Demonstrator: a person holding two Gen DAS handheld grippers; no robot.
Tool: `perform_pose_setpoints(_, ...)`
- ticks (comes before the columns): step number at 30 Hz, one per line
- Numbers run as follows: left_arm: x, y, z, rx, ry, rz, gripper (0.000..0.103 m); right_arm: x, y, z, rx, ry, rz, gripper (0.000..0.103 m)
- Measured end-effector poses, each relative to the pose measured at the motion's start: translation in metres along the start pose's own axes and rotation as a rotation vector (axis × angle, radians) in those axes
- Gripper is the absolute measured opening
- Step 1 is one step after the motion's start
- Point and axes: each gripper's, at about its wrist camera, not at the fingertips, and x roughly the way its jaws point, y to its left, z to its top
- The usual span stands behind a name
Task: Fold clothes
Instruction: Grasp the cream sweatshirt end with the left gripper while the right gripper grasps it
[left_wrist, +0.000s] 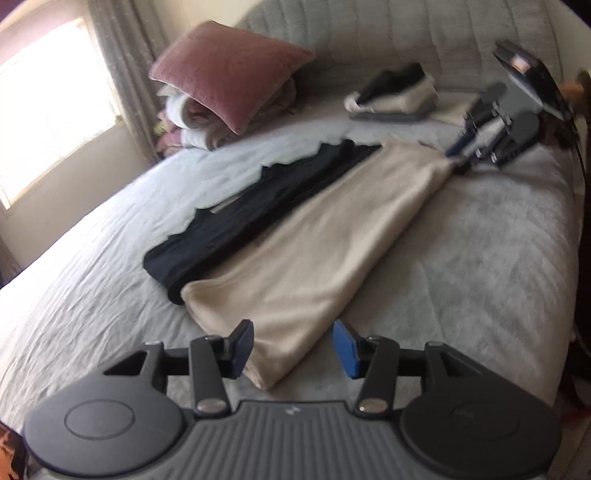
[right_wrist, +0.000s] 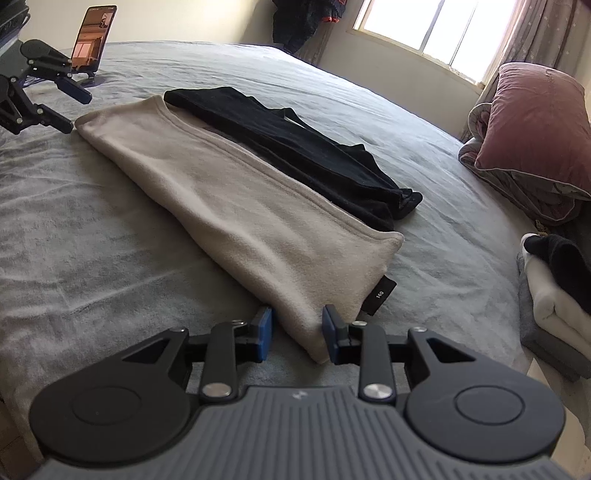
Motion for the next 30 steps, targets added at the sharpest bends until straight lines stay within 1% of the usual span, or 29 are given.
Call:
perform_pose_setpoints(2, 0.013, -0.006, -0.002, 0.065, 0.069, 0.008, 0.05, 0.001, 0.0, 0.0, -0.003, 0.002, -0.001, 0.031)
perform_pose_setpoints(4, 0.018, -0.009, -0.003, 0.101, 0.072, 0.024, 0.05, 0.002, -0.001, 0.001, -0.003, 0.004, -0.002, 0.03)
perform_pose_setpoints(5, 0.018, -0.007, -0.002, 0.094, 0.075, 0.031, 0.049, 0.002, -0.001, 0.001, 0.001, 0.005, -0.005, 0.028)
perform_pose_setpoints(9, 0.02, -0.004, -0.004, 0.086, 0.09, 0.068, 0.038, 0.003, -0.001, 0.001, 0.011, 0.006, -0.009, 0.027)
perform_pose_setpoints(10, 0.02, -0.004, -0.005, 0.086, 0.091, 0.073, 0.035, 0.003, -0.001, 0.001, 0.012, 0.007, -0.009, 0.025)
perform_pose_setpoints(12, 0.019, -0.006, -0.006, 0.098, 0.093, 0.087, 0.025, 0.002, -0.002, 0.001, 0.015, 0.007, -0.009, 0.02)
perform_pose_setpoints(13, 0.019, -0.008, -0.006, 0.109, 0.094, 0.095, 0.022, 0.001, -0.003, 0.002, 0.018, 0.005, -0.008, 0.015)
perform_pose_setpoints(15, 0.017, -0.01, -0.007, 0.12, 0.095, 0.106, 0.012, -0.003, -0.004, 0.003, 0.031, -0.005, -0.005, 0.013)
perform_pose_setpoints(16, 0.016, -0.01, -0.007, 0.12, 0.095, 0.109, 0.01, -0.005, -0.005, 0.003, 0.035, -0.013, -0.007, 0.012)
perform_pose_setpoints(20, 0.009, -0.001, -0.003, 0.048, 0.075, 0.118, 0.007, -0.012, -0.007, 0.007, 0.051, -0.056, -0.025, 0.011)
perform_pose_setpoints(24, 0.0, 0.016, 0.006, -0.08, 0.015, 0.125, 0.006, -0.022, -0.011, 0.015, 0.072, -0.116, -0.059, 0.01)
perform_pose_setpoints(27, -0.005, 0.029, 0.013, -0.17, -0.03, 0.146, 0.006, -0.027, -0.015, 0.023, 0.101, -0.162, -0.081, 0.01)
perform_pose_setpoints(30, -0.006, 0.038, 0.023, -0.218, -0.057, 0.19, 0.006, -0.03, -0.019, 0.035, 0.113, -0.193, -0.106, 0.009)
